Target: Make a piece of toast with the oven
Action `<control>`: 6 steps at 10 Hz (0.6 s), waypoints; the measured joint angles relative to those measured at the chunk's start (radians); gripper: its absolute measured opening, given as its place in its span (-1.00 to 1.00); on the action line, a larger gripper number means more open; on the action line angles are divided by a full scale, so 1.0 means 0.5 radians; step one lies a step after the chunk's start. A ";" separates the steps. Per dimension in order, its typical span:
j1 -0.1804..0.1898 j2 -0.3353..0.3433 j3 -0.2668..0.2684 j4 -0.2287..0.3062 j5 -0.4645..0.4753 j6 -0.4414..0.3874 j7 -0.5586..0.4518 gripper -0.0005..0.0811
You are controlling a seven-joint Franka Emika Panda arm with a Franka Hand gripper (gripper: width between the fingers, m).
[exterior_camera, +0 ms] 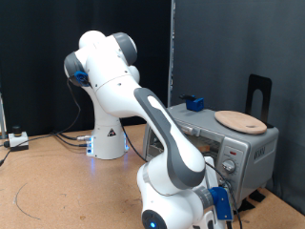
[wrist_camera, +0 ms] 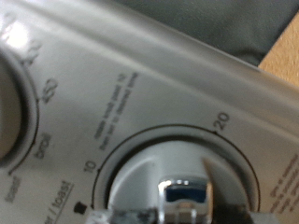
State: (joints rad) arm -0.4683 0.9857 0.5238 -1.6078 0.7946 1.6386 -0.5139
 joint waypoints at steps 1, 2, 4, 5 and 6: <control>-0.008 0.000 0.010 -0.008 0.000 0.014 -0.172 -0.76; -0.017 0.000 0.019 -0.017 0.002 0.026 -0.312 -0.76; -0.022 0.000 0.021 -0.023 0.012 0.030 -0.371 -0.76; -0.022 0.000 0.021 -0.024 0.013 0.031 -0.371 -0.76; -0.022 0.000 0.021 -0.024 0.014 0.031 -0.371 -0.76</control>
State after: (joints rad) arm -0.4795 0.9856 0.5341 -1.6196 0.8015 1.6541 -0.6994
